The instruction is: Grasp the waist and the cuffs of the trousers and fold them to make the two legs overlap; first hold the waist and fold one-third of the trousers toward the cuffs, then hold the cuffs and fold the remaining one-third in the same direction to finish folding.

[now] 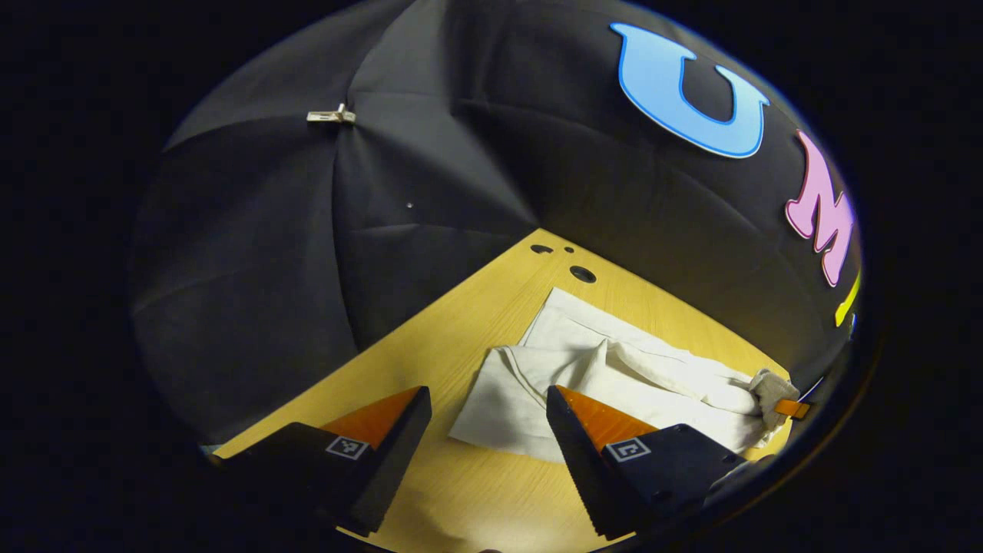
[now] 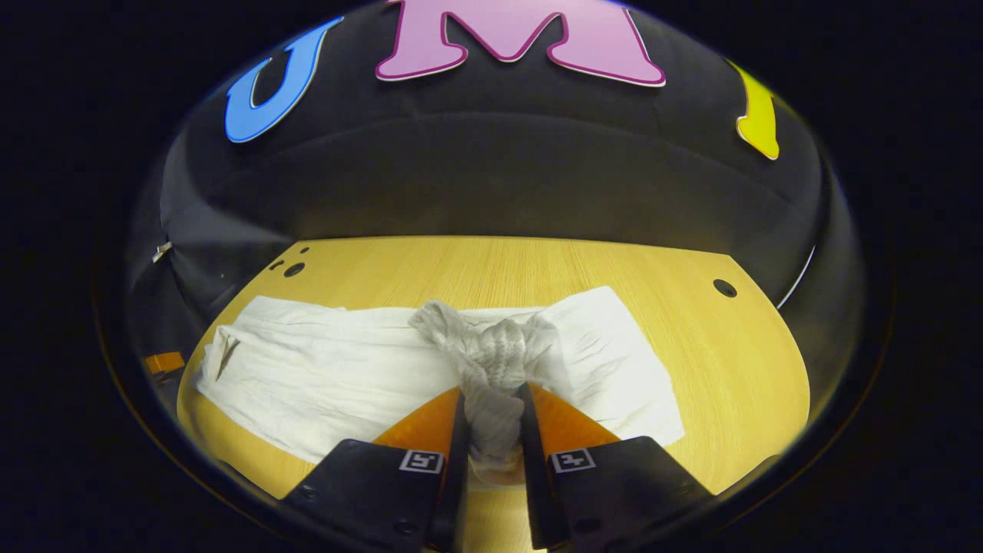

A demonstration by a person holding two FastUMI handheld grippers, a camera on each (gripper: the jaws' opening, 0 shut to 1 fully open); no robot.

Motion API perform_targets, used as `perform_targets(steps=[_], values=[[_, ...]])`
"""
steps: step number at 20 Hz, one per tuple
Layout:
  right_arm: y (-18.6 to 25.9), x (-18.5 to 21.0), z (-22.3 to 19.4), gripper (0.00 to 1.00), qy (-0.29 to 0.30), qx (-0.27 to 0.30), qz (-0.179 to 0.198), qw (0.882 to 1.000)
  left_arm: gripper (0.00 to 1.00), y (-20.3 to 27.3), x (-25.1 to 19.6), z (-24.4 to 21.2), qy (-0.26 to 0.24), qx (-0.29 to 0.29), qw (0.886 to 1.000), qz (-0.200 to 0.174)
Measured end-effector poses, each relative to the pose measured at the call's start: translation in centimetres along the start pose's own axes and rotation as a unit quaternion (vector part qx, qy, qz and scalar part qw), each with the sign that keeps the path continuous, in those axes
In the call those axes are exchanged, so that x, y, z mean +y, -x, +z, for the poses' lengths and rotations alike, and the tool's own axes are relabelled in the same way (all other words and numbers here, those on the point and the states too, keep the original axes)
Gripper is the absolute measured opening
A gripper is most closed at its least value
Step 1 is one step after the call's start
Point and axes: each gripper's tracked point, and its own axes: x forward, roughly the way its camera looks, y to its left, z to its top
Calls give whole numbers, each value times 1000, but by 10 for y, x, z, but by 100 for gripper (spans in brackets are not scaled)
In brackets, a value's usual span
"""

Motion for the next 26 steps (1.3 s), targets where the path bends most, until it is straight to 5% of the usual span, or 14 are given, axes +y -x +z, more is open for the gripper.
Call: perform_targets(steps=[9,10,14,19,25,26], values=[[20,38,-29,58,17,24,39,999,96,-37,-8,-13,-22,23,999,13],[24,41,-32,71,21,27,41,999,96,-39,-8,-15,-25,26,999,14],[50,43,-38,98,39,19,38,998,96,-48,-11,-16,-57,37,998,14],[100,35,-49,98,53,17,28,998,98,-55,-23,-22,-163,61,985,13],[182,-12,-77,99,56,38,-7,998,82,-61,-31,-26,-188,75,979,-18],[196,-20,-80,99,53,40,-15,998,68,-60,-36,-28,-192,77,978,-26]])
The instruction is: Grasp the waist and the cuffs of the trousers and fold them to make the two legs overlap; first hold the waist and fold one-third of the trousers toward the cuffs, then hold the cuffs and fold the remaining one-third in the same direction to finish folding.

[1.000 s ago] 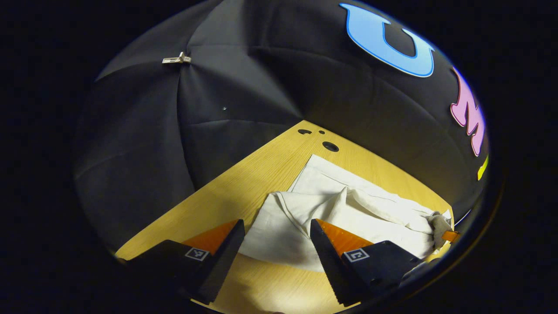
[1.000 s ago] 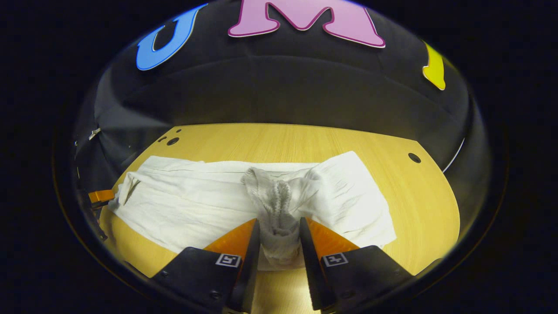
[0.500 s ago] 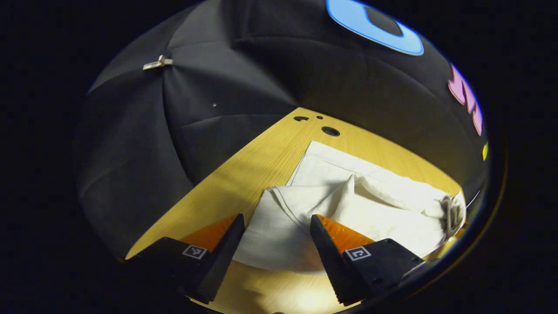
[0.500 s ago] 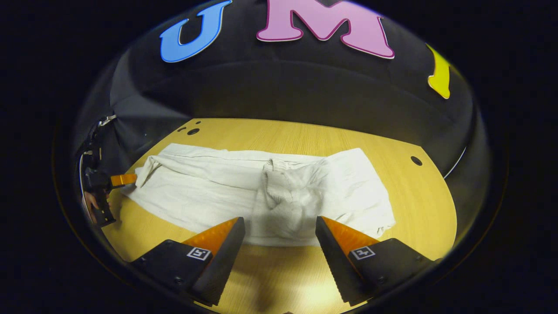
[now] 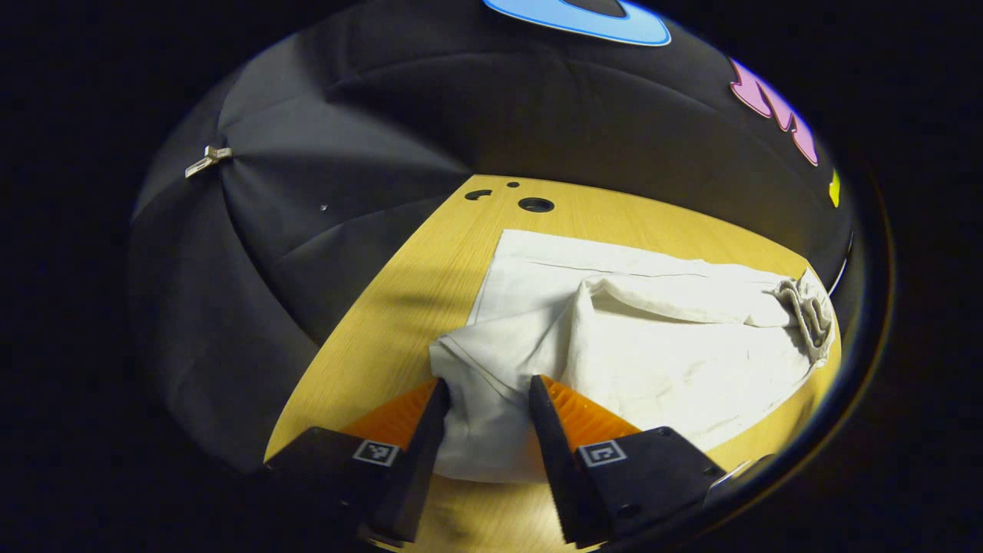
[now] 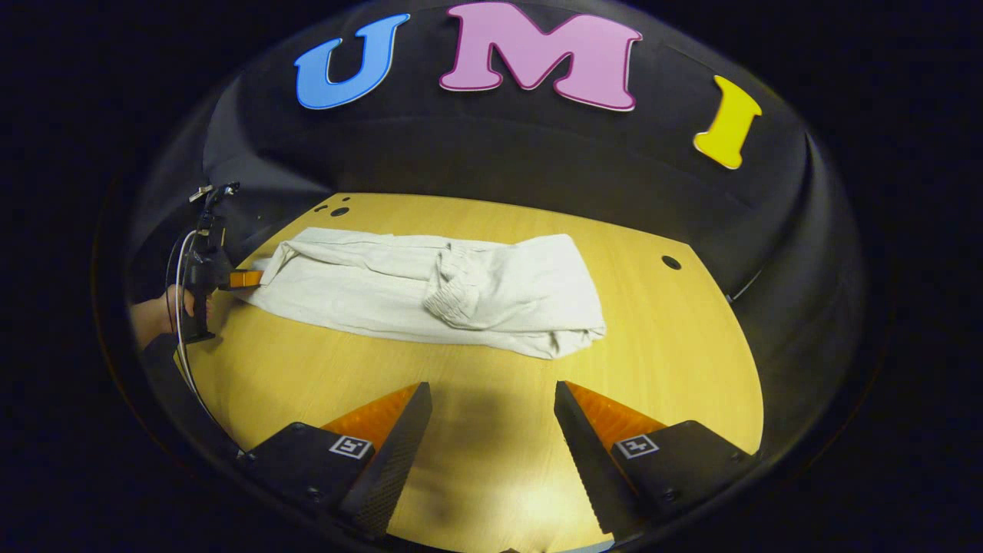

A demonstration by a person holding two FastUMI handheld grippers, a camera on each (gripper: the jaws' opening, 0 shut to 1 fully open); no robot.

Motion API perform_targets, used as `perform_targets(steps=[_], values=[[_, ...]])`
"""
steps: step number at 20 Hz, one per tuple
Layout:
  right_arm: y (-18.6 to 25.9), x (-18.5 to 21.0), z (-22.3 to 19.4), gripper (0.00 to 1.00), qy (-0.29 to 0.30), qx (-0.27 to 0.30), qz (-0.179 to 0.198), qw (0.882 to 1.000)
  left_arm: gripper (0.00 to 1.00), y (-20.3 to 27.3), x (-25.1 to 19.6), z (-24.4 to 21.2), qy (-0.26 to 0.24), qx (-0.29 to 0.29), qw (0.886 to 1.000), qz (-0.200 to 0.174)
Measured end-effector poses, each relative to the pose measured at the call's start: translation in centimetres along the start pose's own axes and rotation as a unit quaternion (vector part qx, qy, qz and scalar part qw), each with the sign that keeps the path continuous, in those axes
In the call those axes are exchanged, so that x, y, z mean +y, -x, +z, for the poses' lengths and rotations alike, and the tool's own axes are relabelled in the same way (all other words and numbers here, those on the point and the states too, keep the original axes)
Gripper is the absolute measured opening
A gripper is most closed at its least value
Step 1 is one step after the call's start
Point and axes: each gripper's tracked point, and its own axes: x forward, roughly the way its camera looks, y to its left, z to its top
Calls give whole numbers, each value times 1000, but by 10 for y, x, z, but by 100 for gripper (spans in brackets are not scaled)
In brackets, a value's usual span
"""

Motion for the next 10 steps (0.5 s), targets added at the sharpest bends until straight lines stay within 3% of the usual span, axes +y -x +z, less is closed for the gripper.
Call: perform_targets(steps=[1,2,4,10], values=[[12,-7,-3,98,-5,1,-9,1000,60,1,-5,1,0,0,1000,-2],[22,-15,-5,99,-12,1,-17,1000,43,1,-8,1,1,-1,1000,-1],[39,-25,-5,98,-28,-1,-27,999,31,0,-9,1,0,1,1000,6],[83,-59,14,98,-47,-34,-73,996,9,1,-18,3,-11,9,1000,19]])
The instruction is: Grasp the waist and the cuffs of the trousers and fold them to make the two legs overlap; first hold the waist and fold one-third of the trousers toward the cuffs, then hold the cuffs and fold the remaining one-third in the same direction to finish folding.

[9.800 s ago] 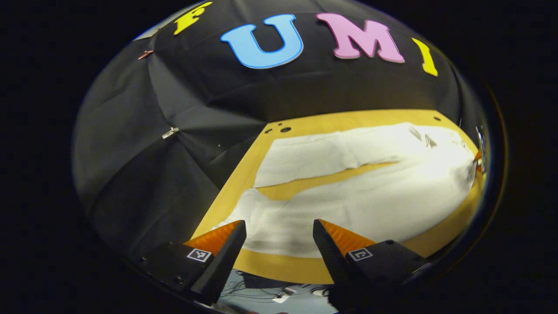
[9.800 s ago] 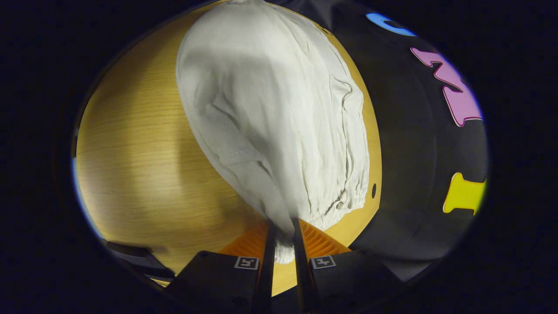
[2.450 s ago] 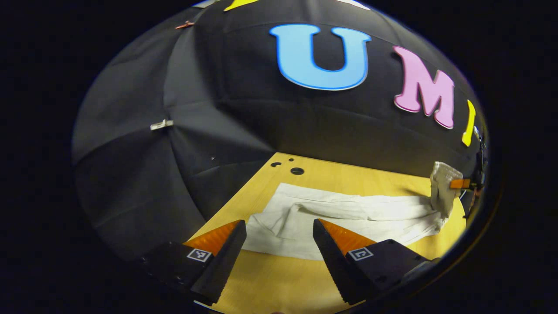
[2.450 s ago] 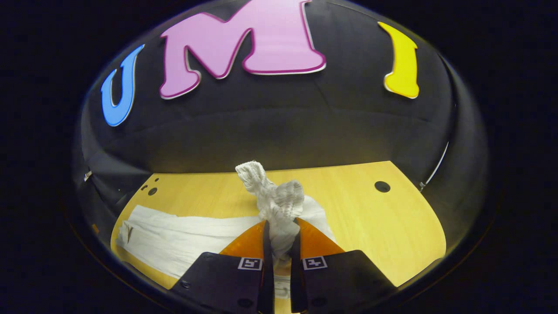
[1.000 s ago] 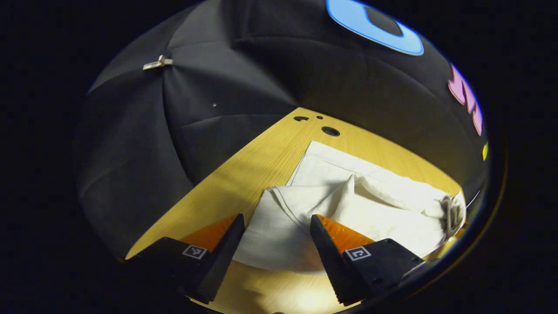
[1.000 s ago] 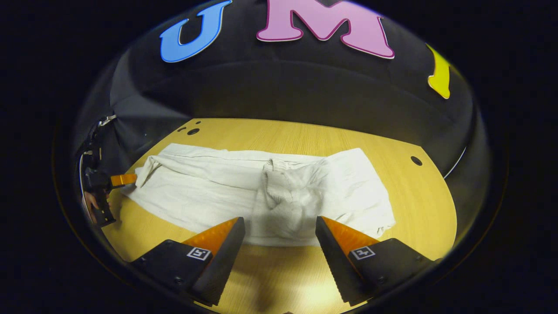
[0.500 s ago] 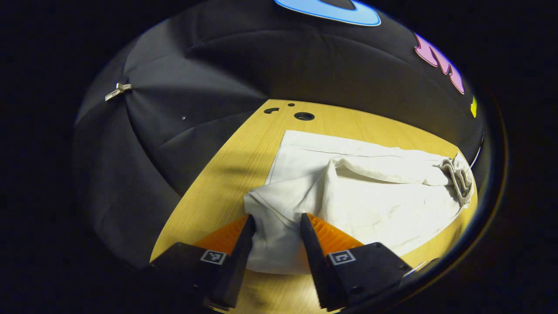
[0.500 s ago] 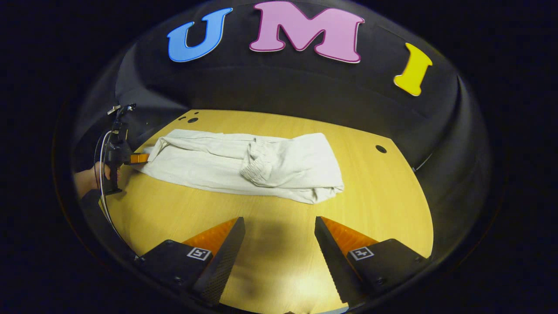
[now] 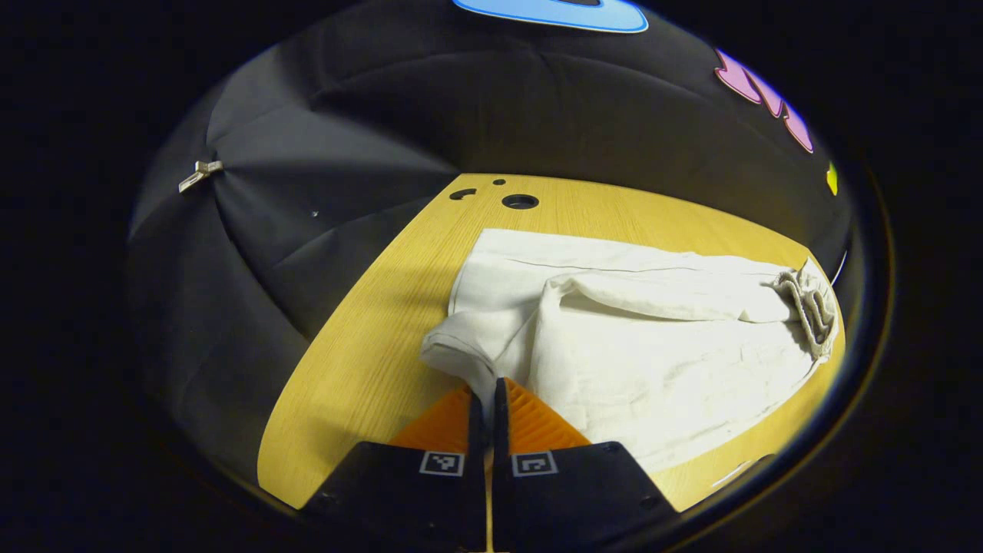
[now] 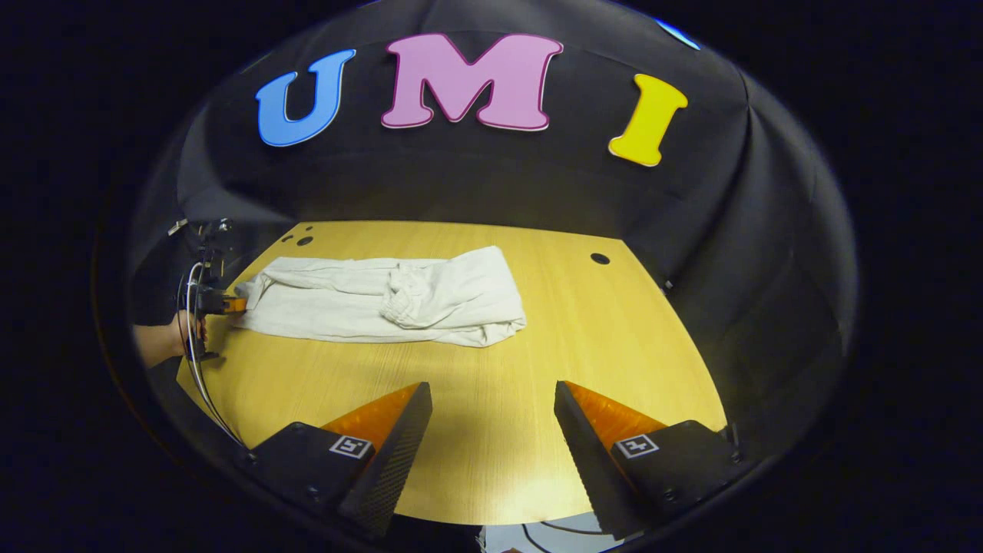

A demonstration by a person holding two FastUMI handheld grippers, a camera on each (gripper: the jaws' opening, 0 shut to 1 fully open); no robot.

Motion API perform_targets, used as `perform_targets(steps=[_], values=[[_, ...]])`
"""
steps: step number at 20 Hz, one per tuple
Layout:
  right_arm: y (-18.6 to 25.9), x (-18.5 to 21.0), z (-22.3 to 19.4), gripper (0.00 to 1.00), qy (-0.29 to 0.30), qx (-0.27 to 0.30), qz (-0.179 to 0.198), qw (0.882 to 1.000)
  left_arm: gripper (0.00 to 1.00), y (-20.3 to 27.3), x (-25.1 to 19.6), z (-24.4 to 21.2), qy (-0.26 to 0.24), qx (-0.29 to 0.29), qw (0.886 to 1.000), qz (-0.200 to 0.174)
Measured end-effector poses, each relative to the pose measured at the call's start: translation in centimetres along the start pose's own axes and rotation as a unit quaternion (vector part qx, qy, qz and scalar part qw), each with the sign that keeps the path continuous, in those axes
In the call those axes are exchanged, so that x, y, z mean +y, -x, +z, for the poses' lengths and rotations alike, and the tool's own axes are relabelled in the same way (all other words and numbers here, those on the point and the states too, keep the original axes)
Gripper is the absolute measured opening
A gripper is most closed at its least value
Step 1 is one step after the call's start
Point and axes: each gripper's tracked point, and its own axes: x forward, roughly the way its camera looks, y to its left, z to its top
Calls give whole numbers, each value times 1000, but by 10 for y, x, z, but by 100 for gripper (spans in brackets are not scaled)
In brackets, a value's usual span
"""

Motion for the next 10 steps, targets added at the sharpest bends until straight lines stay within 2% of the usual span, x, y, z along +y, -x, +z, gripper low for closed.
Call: perform_targets(steps=[2,5,10], values=[[13,-12,10,99,-6,-12,-15,1000,6,7,-9,1,33,14,999,-10],[28,-26,17,98,-19,-26,-34,999,6,22,-26,26,100,-13,994,-33],[45,-54,17,98,-41,-44,-61,996,5,54,-52,71,147,-45,986,-68]])
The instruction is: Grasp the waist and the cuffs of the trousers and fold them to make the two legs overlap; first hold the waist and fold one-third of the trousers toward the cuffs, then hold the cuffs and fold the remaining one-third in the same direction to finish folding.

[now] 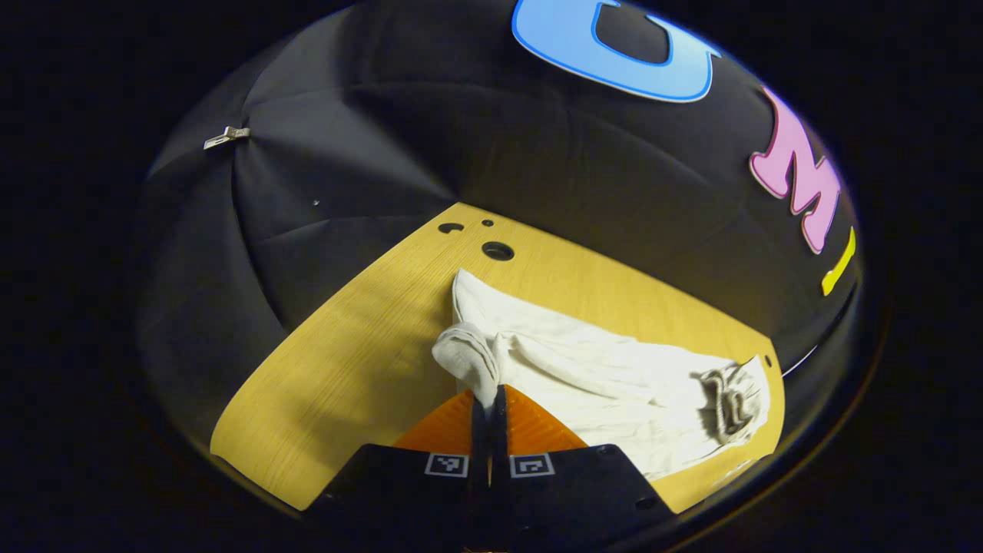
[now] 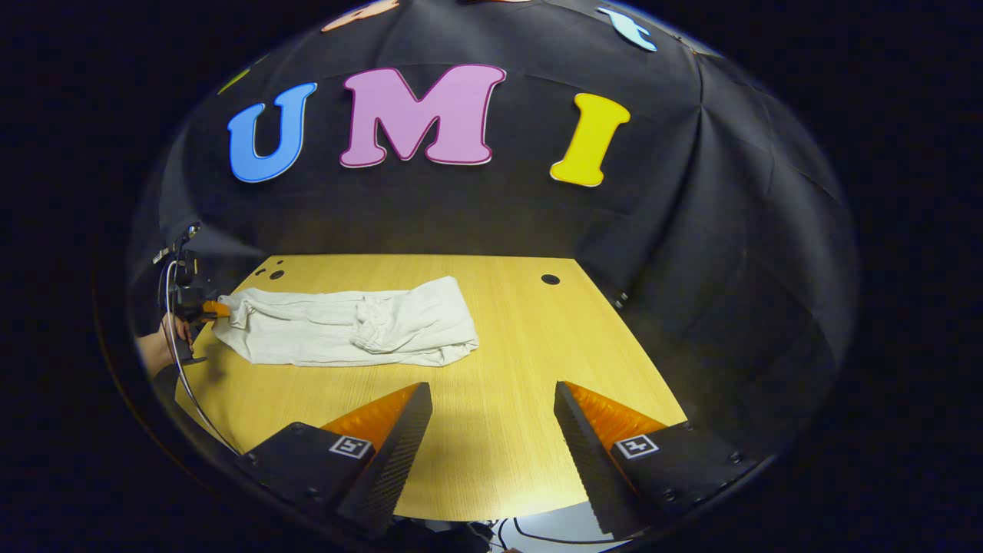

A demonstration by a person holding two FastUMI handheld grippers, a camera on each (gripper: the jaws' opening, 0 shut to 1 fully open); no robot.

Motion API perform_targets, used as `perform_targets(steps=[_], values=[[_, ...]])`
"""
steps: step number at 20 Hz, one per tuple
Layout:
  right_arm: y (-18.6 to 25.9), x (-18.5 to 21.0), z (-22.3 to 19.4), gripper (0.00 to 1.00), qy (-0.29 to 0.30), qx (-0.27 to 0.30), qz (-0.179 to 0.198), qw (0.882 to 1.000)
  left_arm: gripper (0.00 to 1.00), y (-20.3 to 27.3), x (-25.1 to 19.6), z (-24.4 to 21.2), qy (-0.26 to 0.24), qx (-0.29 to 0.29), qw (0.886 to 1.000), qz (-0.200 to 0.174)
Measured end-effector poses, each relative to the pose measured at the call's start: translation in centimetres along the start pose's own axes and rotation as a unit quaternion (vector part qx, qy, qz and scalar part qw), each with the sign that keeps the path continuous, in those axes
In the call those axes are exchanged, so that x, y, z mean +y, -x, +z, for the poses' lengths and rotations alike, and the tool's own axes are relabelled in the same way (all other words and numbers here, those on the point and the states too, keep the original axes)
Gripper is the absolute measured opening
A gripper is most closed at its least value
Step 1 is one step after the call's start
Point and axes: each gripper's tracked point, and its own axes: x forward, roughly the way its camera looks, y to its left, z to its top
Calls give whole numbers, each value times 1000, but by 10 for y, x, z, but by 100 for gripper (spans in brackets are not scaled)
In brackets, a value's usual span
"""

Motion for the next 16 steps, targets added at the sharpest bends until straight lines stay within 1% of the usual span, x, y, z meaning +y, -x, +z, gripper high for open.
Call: perform_targets(steps=[4,8,12,16], values=[[1,-23,-4,98,-30,-7,-13,999,5,23,-48,23,11,-23,999,-28],[-8,-56,1,98,-32,-22,-23,999,5,53,-117,45,-17,-61,996,-59],[-29,-87,14,98,-32,-32,-12,999,5,76,-202,59,-45,-85,992,-84],[-56,-118,25,98,-37,-38,13,998,5,91,-288,53,-60,-99,987,-108]])
